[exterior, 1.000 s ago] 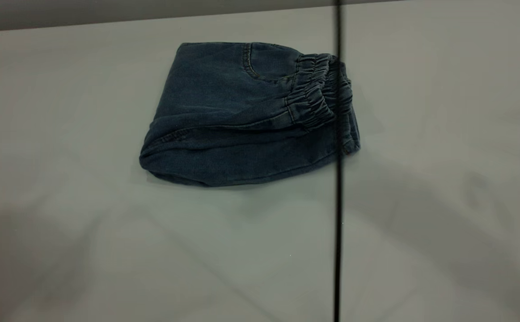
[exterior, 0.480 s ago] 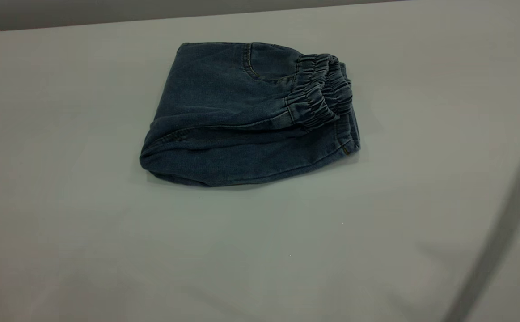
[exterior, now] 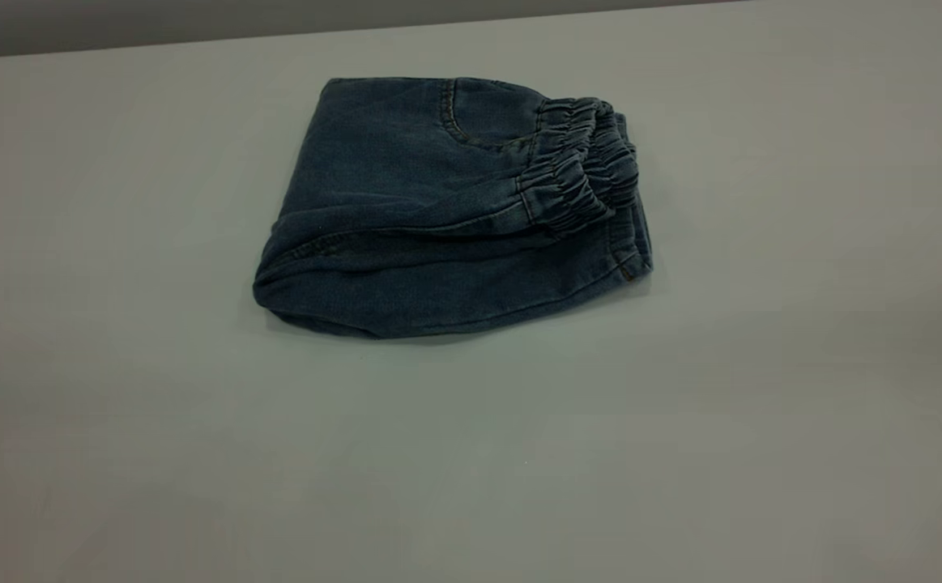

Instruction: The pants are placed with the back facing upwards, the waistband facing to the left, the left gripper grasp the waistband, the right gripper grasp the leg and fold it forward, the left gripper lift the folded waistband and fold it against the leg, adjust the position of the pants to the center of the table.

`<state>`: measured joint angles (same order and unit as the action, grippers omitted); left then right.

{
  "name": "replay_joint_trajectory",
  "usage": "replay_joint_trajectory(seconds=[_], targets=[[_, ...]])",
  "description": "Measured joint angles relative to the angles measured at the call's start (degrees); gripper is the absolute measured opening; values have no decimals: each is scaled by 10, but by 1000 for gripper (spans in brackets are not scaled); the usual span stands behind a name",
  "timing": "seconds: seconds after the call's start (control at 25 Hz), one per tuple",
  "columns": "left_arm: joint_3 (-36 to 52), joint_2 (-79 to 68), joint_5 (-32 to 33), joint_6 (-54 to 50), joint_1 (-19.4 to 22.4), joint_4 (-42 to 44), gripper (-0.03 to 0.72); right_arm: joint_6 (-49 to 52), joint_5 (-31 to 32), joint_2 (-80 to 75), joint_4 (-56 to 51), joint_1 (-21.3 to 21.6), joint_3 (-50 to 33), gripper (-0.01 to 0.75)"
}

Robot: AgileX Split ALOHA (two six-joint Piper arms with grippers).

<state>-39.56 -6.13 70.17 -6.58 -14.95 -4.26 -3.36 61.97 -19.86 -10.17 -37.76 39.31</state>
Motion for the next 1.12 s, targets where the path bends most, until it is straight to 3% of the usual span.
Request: replay_joint_trajectory(seconds=[0.28,0.52,0.72,1.12], targets=[[70,58,-2,1,0,12,566,-1,21,116,12,0,-93,430],[89,57,-57,29,0,77,566,-2,3,124,58,0,-93,430],[109,57,-87,43,0,72,566,3,7,124,67,0,-93,430],[108,57,-85,42,0,72,566,3,7,124,40,1,-93,430]])
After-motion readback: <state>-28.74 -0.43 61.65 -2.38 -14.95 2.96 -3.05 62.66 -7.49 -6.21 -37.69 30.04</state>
